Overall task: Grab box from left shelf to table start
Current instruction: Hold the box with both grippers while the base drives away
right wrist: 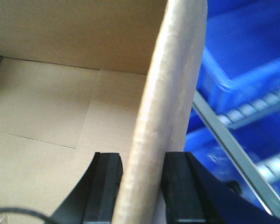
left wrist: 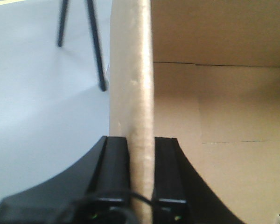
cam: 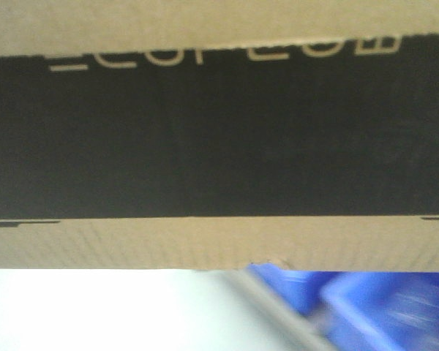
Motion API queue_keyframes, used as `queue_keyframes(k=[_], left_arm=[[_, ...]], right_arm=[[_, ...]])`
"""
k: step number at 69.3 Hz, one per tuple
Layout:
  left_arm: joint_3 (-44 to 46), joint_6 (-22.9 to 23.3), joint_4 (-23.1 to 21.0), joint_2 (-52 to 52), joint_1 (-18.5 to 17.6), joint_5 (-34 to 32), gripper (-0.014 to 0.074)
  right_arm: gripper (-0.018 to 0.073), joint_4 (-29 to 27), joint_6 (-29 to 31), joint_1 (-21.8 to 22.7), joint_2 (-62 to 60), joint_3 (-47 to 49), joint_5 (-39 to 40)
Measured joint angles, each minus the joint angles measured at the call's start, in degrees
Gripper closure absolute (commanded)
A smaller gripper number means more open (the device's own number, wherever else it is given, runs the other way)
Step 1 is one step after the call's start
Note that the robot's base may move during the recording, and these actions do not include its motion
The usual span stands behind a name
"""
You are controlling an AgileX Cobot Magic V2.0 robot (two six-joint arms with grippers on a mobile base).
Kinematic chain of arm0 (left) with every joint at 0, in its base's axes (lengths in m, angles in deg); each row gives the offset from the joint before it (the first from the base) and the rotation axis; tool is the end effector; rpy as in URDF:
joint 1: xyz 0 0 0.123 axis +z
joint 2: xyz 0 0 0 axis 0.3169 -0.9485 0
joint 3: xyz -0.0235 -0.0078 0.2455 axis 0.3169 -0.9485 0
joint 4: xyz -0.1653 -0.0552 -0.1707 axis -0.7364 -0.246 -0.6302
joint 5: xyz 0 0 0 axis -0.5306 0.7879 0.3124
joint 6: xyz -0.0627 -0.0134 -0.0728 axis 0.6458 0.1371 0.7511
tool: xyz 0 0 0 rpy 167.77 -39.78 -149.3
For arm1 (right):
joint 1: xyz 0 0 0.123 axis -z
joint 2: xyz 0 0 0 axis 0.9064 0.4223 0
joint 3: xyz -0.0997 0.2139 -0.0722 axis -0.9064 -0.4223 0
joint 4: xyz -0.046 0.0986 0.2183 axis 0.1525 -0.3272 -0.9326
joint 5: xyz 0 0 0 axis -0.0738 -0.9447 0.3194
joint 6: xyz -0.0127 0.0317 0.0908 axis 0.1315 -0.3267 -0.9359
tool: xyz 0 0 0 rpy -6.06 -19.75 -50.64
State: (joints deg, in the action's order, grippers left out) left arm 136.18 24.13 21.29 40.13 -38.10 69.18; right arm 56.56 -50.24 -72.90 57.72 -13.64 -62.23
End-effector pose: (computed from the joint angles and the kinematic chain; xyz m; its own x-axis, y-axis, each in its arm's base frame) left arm 0.0901 -0.0358 0.4157 -0.4349 -0.0553 -0.8988 0.2865 0.9377 -0.1963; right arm 0.0717 0.0185 0.4182 -0.4099 0.0147 -0.9120 -0.1883 0.9770 0.1004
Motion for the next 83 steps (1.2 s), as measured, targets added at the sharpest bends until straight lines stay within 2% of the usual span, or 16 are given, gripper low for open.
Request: queue_keyframes(k=[83], left_arm=[[0.00, 0.00, 0.00, 0.22, 0.00, 0.10, 0.0688]], right_arm=[[0.0504, 0.00, 0.00, 0.00, 0.00, 0.00, 0.00]])
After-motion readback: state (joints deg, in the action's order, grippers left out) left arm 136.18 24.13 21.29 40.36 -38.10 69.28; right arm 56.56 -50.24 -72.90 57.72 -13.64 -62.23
